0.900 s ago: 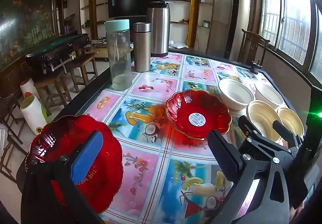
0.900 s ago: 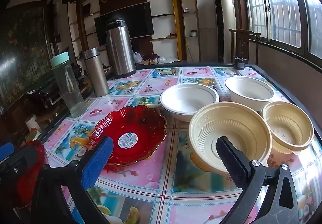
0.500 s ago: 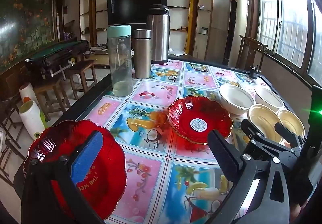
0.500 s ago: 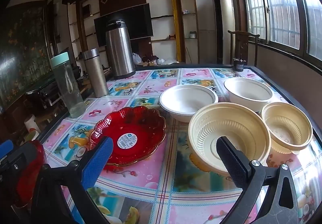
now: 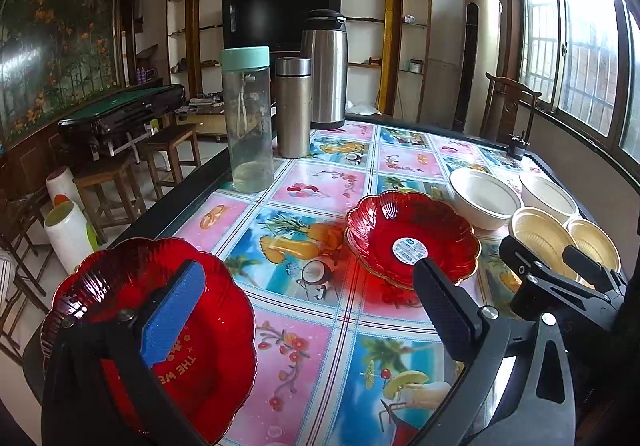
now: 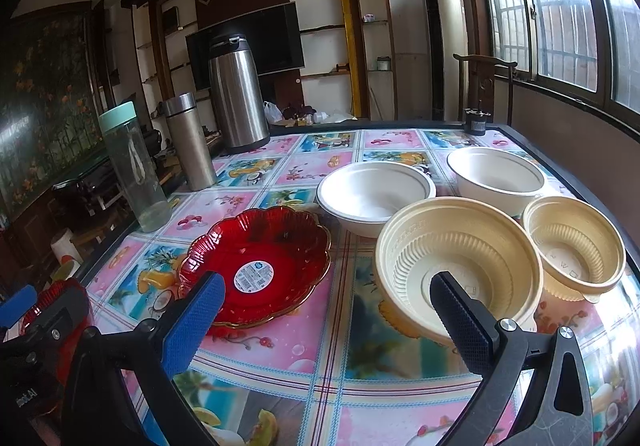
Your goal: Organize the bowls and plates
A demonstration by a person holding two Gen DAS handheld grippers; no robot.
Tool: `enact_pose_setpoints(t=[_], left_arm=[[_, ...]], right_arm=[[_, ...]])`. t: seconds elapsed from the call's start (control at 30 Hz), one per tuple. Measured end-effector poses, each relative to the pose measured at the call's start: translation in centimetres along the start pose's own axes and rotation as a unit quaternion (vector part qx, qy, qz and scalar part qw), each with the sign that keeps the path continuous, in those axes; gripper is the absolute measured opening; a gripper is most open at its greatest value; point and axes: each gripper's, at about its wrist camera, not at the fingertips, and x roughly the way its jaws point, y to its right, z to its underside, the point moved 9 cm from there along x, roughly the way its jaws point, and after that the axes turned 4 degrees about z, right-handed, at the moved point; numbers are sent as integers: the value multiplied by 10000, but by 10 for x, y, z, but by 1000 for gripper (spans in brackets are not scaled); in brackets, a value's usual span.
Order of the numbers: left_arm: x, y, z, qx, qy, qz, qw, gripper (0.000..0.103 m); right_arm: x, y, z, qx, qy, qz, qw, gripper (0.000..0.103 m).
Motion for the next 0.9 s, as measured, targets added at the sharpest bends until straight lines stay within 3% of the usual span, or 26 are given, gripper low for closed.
enact_pose_setpoints(t=[0.9], left_arm=[[25,-4,12,100,35,-168,9998,103]], right_arm=[[6,-5,4,-13,-238,-146,9996,103]])
